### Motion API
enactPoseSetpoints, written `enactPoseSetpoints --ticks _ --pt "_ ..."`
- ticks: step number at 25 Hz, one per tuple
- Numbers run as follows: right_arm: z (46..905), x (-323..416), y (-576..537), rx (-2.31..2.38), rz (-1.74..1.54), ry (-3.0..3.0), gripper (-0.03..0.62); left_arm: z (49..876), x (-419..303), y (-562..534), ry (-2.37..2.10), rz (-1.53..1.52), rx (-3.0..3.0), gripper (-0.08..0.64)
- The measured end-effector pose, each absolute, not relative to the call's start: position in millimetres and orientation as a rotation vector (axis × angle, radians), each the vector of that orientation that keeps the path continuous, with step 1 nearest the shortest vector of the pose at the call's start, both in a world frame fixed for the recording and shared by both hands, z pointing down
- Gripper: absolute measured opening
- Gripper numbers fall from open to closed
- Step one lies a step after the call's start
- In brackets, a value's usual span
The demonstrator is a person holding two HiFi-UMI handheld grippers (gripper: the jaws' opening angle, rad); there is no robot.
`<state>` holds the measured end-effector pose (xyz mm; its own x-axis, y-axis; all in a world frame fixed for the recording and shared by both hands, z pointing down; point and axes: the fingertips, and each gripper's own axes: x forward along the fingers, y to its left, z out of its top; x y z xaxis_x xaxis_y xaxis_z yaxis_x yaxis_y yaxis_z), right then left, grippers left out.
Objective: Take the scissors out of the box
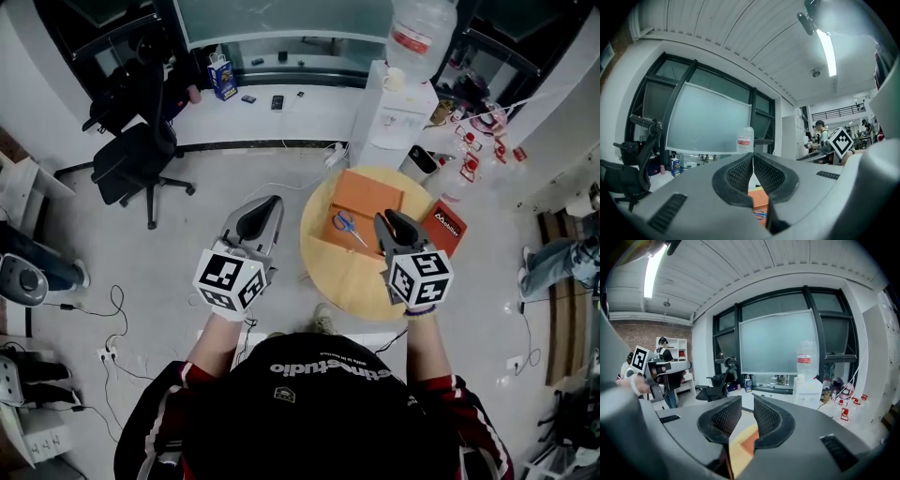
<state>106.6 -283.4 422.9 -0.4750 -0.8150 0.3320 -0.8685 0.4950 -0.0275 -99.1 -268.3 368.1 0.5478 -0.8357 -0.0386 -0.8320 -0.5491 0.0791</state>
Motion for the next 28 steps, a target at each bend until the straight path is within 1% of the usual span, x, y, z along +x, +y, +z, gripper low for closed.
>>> enactPoseSetpoints --ticks 5,19,28 --pt "456 110 -297 1.358 0.319 -2.439 0.094 380 -98 -274 -1.442 -0.135 2.702 0.021" --pt "560 122 -345 1.23 0.524 -2.343 0.094 401 -103 -292 -1.535 -0.068 2.637 0.021" --pt "614 127 -372 1.117 0.528 -2.292 0.094 417 -93 -307 -1.564 -0.04 2.59 0.021"
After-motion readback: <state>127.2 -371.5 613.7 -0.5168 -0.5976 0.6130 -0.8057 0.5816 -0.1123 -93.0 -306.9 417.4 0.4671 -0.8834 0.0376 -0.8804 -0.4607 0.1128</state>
